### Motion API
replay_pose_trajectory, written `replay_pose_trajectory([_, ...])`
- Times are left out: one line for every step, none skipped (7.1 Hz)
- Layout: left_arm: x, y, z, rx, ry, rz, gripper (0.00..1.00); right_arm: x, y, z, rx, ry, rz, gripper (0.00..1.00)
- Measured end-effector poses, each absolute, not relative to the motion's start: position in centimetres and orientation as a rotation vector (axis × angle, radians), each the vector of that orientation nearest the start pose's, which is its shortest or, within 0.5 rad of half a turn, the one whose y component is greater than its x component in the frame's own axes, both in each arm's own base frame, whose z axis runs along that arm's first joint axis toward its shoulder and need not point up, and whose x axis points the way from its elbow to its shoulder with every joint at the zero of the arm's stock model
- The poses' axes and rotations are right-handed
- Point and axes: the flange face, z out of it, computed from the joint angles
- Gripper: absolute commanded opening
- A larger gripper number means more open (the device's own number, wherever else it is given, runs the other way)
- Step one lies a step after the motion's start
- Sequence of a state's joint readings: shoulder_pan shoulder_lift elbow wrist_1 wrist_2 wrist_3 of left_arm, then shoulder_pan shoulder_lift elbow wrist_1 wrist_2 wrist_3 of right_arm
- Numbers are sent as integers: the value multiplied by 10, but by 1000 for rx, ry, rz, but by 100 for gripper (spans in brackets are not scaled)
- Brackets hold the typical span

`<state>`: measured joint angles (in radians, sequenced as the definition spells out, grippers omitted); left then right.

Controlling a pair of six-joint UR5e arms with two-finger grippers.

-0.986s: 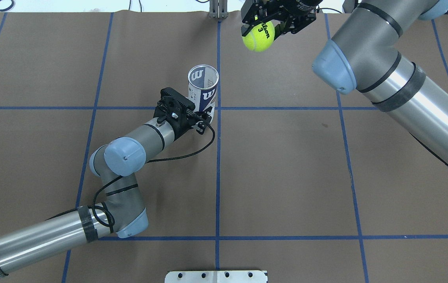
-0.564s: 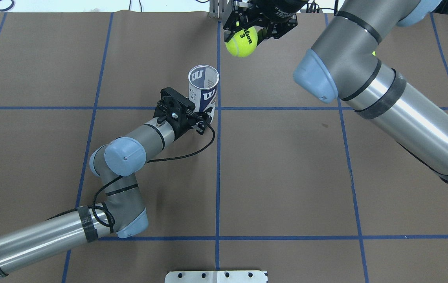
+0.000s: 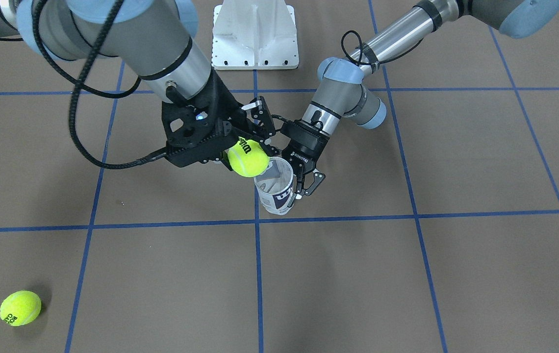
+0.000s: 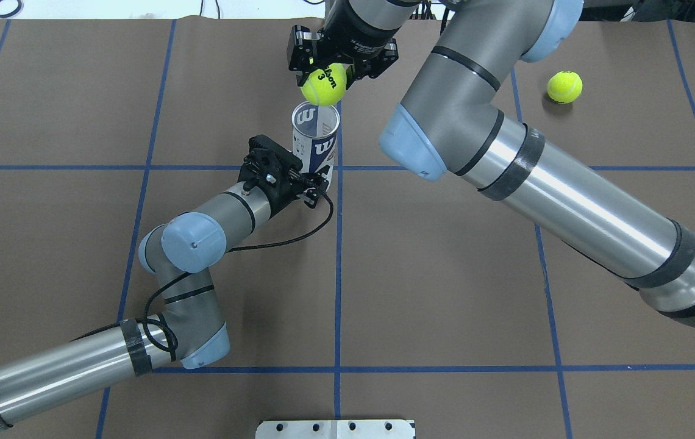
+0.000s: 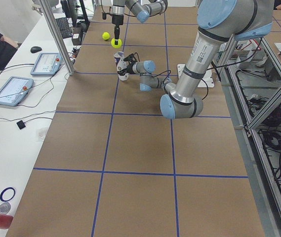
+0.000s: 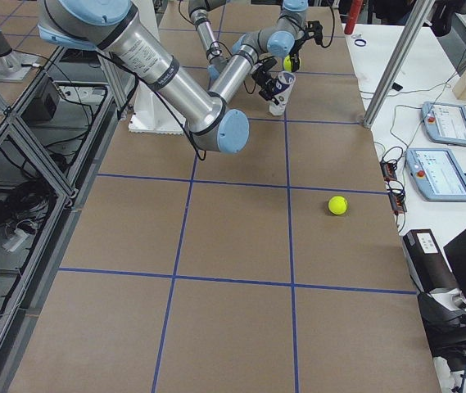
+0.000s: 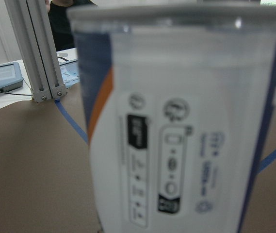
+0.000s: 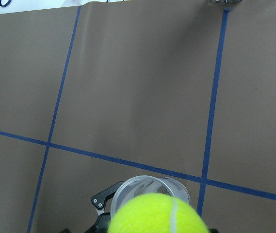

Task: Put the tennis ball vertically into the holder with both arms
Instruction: 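Lower the ball into the tube opening with the right gripper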

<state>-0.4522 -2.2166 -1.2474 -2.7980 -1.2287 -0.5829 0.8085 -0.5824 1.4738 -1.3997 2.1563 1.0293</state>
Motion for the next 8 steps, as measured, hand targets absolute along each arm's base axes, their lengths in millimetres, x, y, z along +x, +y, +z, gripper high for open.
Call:
replay_pose_trajectory([578, -466, 280, 1211, 971, 159, 66, -455, -583, 39, 226, -1116, -71, 0])
replay_pose_trajectory([578, -466, 280, 1211, 971, 159, 66, -465, -586, 37, 226, -1103, -69, 0])
replay_pose_trajectory([578, -466, 280, 1211, 971, 159, 66, -472, -585, 38, 224, -1095, -72, 0])
replay_pose_trajectory([578, -467, 280, 1211, 970, 159, 66, -478, -582, 41, 220, -1090, -77, 0])
replay_pose_trajectory([577, -467, 281, 1211, 969, 158, 66, -481, -581, 43, 217, -1087, -81, 0])
replay_pose_trajectory([577, -468, 281, 1211, 968, 157, 66, -483, -580, 45, 214, -1084, -83, 0])
replay_pose_trajectory([577, -468, 281, 1212, 968, 157, 66, -483, -580, 49, 211, -1081, -82, 0])
replay_pose_trajectory([576, -469, 281, 1212, 967, 156, 66, -484, -580, 52, 209, -1078, -81, 6])
